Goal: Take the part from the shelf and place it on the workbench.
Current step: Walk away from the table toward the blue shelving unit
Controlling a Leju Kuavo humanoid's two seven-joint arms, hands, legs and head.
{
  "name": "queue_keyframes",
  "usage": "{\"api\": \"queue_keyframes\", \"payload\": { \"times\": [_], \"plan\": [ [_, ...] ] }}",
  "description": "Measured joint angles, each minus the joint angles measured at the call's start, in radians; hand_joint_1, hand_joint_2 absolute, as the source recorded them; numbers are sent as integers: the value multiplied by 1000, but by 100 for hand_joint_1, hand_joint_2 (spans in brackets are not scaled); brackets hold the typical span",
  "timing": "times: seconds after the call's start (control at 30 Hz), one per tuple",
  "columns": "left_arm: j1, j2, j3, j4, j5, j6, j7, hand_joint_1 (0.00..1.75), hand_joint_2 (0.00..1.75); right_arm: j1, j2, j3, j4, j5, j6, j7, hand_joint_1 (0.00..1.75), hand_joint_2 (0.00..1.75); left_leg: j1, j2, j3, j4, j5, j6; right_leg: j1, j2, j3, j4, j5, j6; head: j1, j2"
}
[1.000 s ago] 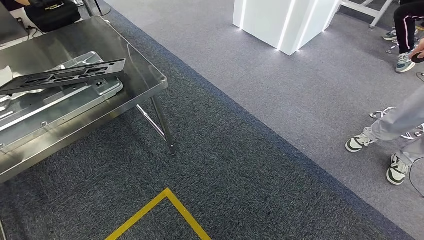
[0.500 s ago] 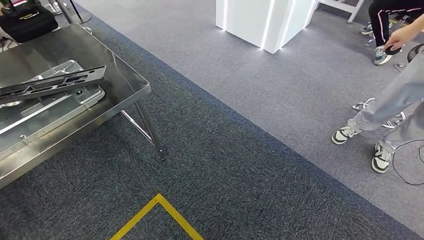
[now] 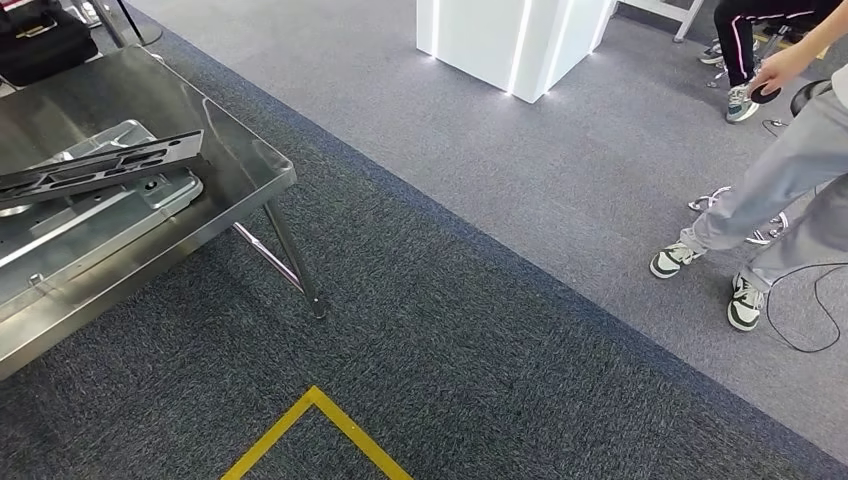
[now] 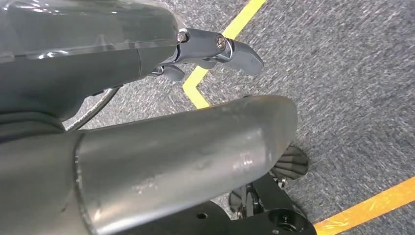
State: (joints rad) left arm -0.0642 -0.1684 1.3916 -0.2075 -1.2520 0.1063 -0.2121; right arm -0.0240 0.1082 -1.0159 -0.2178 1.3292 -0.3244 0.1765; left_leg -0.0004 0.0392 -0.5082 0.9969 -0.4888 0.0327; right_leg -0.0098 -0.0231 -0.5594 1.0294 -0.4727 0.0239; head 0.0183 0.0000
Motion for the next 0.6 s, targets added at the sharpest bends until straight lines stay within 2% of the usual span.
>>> {"api": "queue_keyframes", "payload": {
  "times": [0.07, 0.13, 0.17, 0.23, 0.3, 0.33, 0.37, 0.4, 0.47, 0.5, 0.53, 0.6],
  "plan": [
    [-1, 0, 0, 0, -1, 1, -2, 0, 0, -1, 0, 0, 0, 1, 1, -1, 0, 0, -4, 6, 0, 2, -3, -10, 6, 1, 6, -20, 1, -9, -1, 0],
    [-3, 0, 0, 0, -1, 1, -6, 0, 0, -1, 0, 0, 0, 2, 2, -1, 0, 0, -2, 6, 1, 5, -8, -21, 3, 9, 5, -23, 4, -19, -1, 0],
    [-3, 0, 0, 0, -1, 1, -7, 0, 0, -1, 0, 0, 0, 3, 2, -1, 0, 0, -1, 0, -4, 19, -21, -27, 1, 12, 5, -25, 6, -24, -2, 0],
    [-3, 0, 0, 0, -3, 1, -8, 0, 0, -1, 1, 0, 0, 3, 2, -1, 0, 0, 3, -17, -44, 108, -77, -36, -1, 17, 3, -29, 9, -33, -5, 0],
    [-1, 1, 0, 0, -5, 1, -10, 0, 0, -2, 0, 0, 0, 5, 3, 0, 0, 0, 5, -27, -108, 245, -139, -40, 0, 24, 0, -28, 9, -39, -8, 0],
    [0, 1, 0, 0, -5, 2, -11, 0, 0, -2, -1, 0, 0, 6, 4, 0, 0, 0, 5, -28, -129, 288, -148, -40, 1, 29, -1, -27, 10, -40, -9, 0],
    [2, 1, 0, 0, -5, 2, -11, 0, 0, -2, -1, 0, 0, 8, 5, 1, 0, 0, 6, -29, -132, 294, -137, -39, 1, 35, 0, -27, 10, -40, -9, 0],
    [2, 1, 0, 0, -4, 3, -12, 0, 0, -2, -1, 0, 0, 9, 6, 1, 0, 0, 6, -30, -115, 255, -105, -36, 2, 42, 2, -26, 9, -39, -9, 0],
    [2, 1, 0, 0, -4, 5, -14, 0, 0, -2, 0, 0, 0, 10, 8, 1, 0, 0, 5, -45, -52, 116, -31, -26, 3, 55, 5, -23, 8, -37, -10, 0],
    [1, 2, 0, 0, -4, 6, -15, 0, 0, -3, 2, 0, 0, 10, 8, 1, 0, 0, 4, -53, -27, 57, -9, -22, 4, 61, 4, -21, 7, -33, -9, 0],
    [1, 2, 0, 0, -4, 7, -16, 0, 0, -4, 3, 0, 1, 10, 8, 1, 0, 0, 2, -60, -14, 23, -1, -19, 4, 65, 2, -20, 8, -29, -10, 0],
    [-1, 3, 0, 0, 0, 7, -18, 0, 0, -3, 4, 0, 1, 10, 8, 1, 0, 0, -1, -60, -12, 8, -3, -13, 2, 72, -3, -20, 11, -16, -10, 0]
  ]
}}
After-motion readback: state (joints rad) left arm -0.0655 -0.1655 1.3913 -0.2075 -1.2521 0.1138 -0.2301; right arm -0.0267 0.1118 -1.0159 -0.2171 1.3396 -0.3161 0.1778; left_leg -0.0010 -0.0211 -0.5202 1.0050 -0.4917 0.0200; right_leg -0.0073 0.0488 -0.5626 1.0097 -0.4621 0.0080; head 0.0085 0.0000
